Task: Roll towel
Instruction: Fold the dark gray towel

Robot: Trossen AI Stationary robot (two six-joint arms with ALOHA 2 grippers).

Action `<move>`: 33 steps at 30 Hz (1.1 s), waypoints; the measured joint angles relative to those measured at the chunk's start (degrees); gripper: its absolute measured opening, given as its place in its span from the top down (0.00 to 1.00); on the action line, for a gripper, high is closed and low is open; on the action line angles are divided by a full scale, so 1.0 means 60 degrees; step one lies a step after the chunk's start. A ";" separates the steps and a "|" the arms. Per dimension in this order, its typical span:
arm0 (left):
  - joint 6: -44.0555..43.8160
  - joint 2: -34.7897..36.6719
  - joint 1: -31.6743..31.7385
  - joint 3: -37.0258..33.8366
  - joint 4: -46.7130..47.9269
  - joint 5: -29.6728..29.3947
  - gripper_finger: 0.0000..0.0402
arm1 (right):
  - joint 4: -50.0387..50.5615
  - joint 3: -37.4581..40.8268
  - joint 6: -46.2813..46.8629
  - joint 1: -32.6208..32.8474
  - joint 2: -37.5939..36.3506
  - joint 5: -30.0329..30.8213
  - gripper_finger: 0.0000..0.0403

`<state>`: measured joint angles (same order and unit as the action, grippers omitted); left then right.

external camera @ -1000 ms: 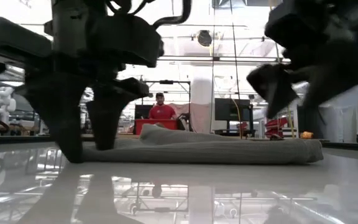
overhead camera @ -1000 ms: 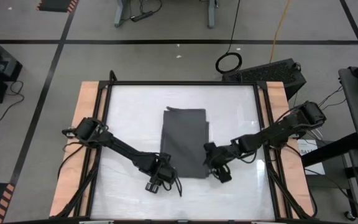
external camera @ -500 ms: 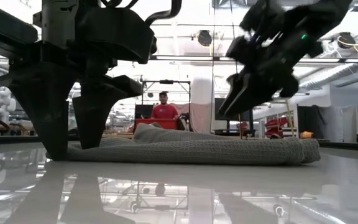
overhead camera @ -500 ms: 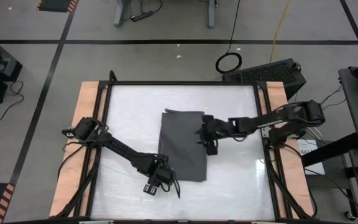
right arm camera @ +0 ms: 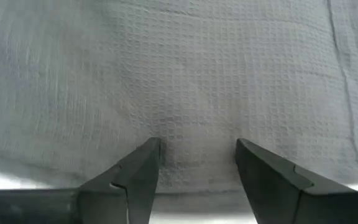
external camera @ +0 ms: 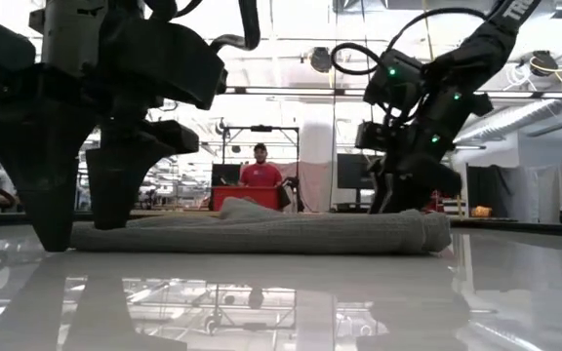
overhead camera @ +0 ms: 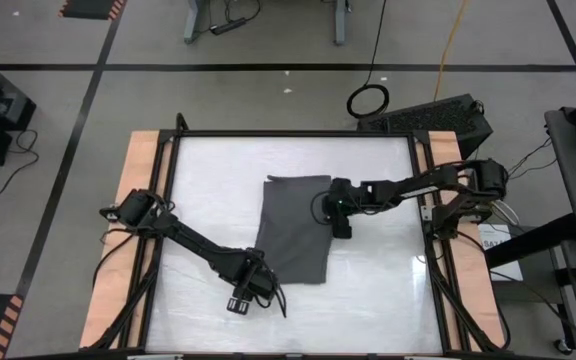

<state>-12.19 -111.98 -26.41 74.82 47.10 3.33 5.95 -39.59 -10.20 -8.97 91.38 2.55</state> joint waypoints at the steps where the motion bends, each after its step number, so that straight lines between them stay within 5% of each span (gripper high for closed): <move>1: -0.0093 0.0000 0.0007 0.0033 0.0020 0.0003 0.57 | 0.0173 0.0016 -0.0024 -0.0008 -0.0172 0.0038 0.49; 6: -0.0166 0.0000 0.0090 0.0446 -0.0097 -0.0034 0.57 | 0.0418 0.0029 -0.0084 0.0052 -0.1096 0.0075 0.49; 14: 0.0064 0.0007 0.0448 0.1300 -0.0432 -0.0232 0.57 | 0.0093 0.0018 0.0715 0.1030 -0.1900 -0.1203 0.49; 20: 0.0354 0.0516 0.0980 0.1491 0.0738 -0.2781 0.57 | -0.0052 0.0018 0.1116 0.1839 -0.1804 -0.1120 0.49; 26: 0.0097 0.1535 0.2453 0.1495 0.0478 -0.4198 0.57 | 0.0185 0.0018 0.2066 0.1954 -0.1812 0.0487 0.49; 33: 0.0207 0.2014 0.4829 0.1495 -0.0327 -0.3292 0.57 | 0.0113 0.0015 0.3264 0.0802 -0.1812 0.1262 0.49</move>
<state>-10.95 -99.90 2.56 83.79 45.14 -16.42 6.63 -39.51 9.39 -4.16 80.51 10.12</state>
